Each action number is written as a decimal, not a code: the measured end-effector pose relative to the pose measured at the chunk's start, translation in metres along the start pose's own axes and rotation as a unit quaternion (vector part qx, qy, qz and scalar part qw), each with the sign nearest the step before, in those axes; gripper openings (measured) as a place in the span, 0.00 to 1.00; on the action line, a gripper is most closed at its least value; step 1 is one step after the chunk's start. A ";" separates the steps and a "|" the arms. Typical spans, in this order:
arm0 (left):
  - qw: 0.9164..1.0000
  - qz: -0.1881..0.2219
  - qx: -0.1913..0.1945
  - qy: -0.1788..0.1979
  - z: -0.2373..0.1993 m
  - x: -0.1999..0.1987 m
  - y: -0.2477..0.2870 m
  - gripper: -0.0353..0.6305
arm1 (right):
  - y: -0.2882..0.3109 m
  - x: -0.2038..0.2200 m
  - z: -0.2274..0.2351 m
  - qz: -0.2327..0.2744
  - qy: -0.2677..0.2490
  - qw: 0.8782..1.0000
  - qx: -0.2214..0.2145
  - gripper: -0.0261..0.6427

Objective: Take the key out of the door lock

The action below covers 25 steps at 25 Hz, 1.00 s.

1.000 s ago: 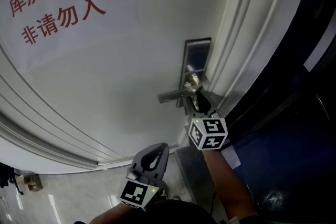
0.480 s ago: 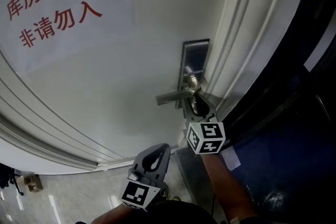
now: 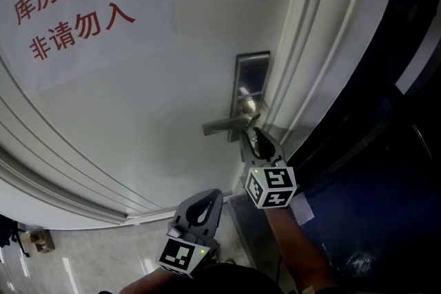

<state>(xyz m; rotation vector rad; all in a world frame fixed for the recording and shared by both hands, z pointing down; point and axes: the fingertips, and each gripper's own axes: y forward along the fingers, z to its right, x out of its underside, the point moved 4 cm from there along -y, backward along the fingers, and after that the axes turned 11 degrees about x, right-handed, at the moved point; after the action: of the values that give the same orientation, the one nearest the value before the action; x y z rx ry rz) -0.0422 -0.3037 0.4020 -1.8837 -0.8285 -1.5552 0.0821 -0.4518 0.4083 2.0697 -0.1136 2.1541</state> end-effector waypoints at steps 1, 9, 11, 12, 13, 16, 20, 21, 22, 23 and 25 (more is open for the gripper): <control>1.000 0.000 0.000 0.000 0.001 0.000 0.000 0.06 | -0.004 0.000 0.001 0.000 0.001 1.000 0.000 0.25; 1.000 0.003 0.008 0.005 0.023 0.000 0.003 0.06 | -0.041 -0.002 0.009 0.004 0.013 1.000 -0.008 0.25; 1.000 0.003 0.009 0.005 0.030 0.000 0.002 0.06 | -0.054 -0.008 0.010 0.011 0.016 1.000 -0.013 0.25; 1.000 0.004 0.009 0.006 0.034 0.000 0.002 0.06 | -0.061 -0.011 0.010 0.015 0.016 1.000 -0.016 0.25; 1.000 0.005 0.010 0.007 0.037 0.000 0.001 0.06 | -0.068 -0.015 0.009 0.020 0.016 0.999 -0.020 0.25; 1.000 0.007 0.012 0.011 0.049 -0.001 -0.001 0.06 | -0.091 -0.025 0.006 0.032 0.017 0.999 -0.030 0.25; 1.000 0.013 0.009 0.015 0.063 -0.003 -0.003 0.06 | -0.121 -0.034 0.002 0.039 0.018 0.998 -0.042 0.25; 1.000 0.015 0.009 0.016 0.066 -0.005 -0.003 0.06 | -0.127 -0.034 0.001 0.038 0.017 0.998 -0.045 0.25; 1.000 0.016 0.008 0.017 0.069 -0.005 -0.003 0.06 | -0.133 -0.034 0.001 0.036 0.017 0.998 -0.048 0.25; 1.000 0.017 0.008 0.018 0.072 -0.006 -0.004 0.06 | -0.138 -0.033 0.000 0.035 0.017 0.998 -0.050 0.25; 1.000 0.017 0.007 0.019 0.078 -0.006 -0.005 0.06 | -0.146 -0.031 0.000 0.031 0.017 0.998 -0.052 0.25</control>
<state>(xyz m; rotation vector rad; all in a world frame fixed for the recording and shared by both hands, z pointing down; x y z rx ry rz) 0.0028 -0.2426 0.3826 -1.8438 -0.7845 -1.5549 0.1067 -0.3094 0.3700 1.9980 -0.2847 2.1675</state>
